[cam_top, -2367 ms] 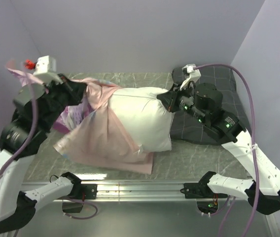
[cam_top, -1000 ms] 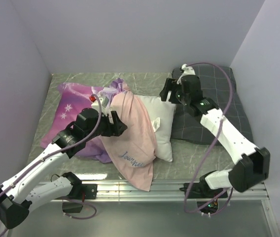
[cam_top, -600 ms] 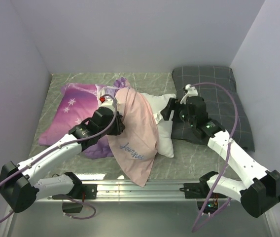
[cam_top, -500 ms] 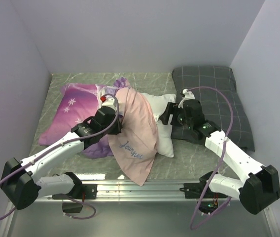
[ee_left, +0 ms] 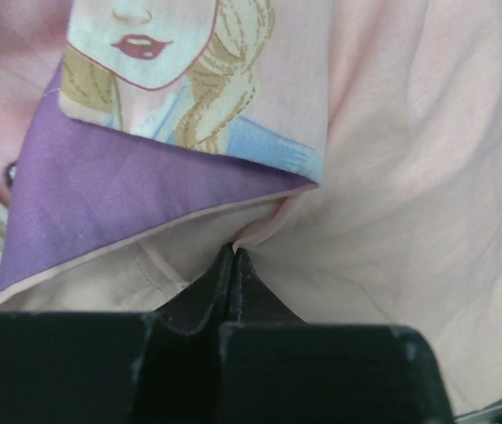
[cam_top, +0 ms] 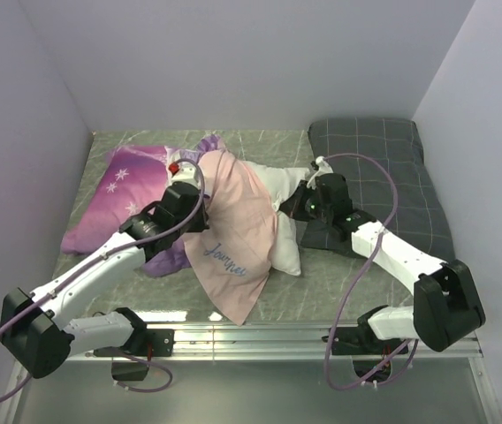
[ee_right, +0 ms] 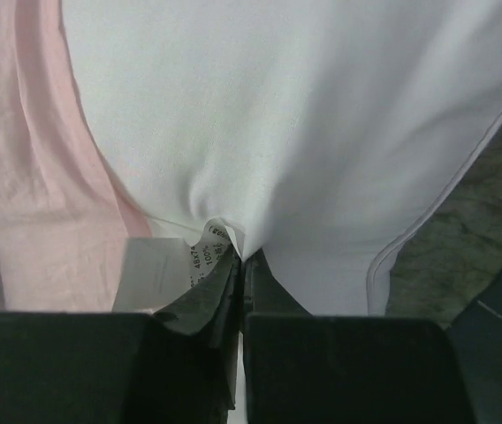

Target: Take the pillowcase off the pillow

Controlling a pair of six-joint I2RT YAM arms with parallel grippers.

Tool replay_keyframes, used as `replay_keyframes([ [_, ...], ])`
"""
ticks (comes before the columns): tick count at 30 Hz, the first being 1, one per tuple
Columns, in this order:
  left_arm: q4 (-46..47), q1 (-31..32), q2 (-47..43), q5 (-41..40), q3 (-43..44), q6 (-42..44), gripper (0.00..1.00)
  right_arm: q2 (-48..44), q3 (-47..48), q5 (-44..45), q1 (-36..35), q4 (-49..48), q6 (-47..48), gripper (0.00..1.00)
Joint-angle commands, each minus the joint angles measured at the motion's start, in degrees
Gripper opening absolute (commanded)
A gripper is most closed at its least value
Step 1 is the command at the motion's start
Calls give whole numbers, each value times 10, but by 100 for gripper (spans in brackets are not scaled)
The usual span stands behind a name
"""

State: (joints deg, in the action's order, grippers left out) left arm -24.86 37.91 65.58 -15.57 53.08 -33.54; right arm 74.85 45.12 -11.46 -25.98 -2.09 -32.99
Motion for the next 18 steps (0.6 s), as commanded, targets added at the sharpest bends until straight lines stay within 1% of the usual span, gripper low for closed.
replay_keyframes([
  [1,-11,-25,-17,-13,40,27,1,-10,44,4,0,5,2,0],
  [3,-26,-67,-28,-13,52,37,1,-36,78,54,0,47,19,0],
  [4,-25,-86,-35,2,52,38,0,-44,105,69,2,64,25,0],
  [5,-20,-131,-50,13,50,40,0,-51,117,96,5,90,31,0],
  [8,-13,-207,-79,54,48,39,1,-69,152,110,19,121,50,0],
  [10,-1,-222,-89,86,43,41,0,-77,157,95,25,125,56,8],
  [12,6,-224,-87,123,40,38,1,-82,153,70,26,124,52,13],
  [13,11,-224,-84,134,36,37,0,-86,140,59,26,118,50,26],
  [14,18,-224,-82,151,26,35,0,-88,132,47,25,108,50,33],
  [15,34,-224,-80,166,19,27,0,-92,125,23,24,104,50,42],
  [17,46,-224,-75,192,6,19,0,-97,103,18,22,104,52,51],
  [18,52,-224,-73,200,3,14,0,-108,93,6,19,103,53,60],
])
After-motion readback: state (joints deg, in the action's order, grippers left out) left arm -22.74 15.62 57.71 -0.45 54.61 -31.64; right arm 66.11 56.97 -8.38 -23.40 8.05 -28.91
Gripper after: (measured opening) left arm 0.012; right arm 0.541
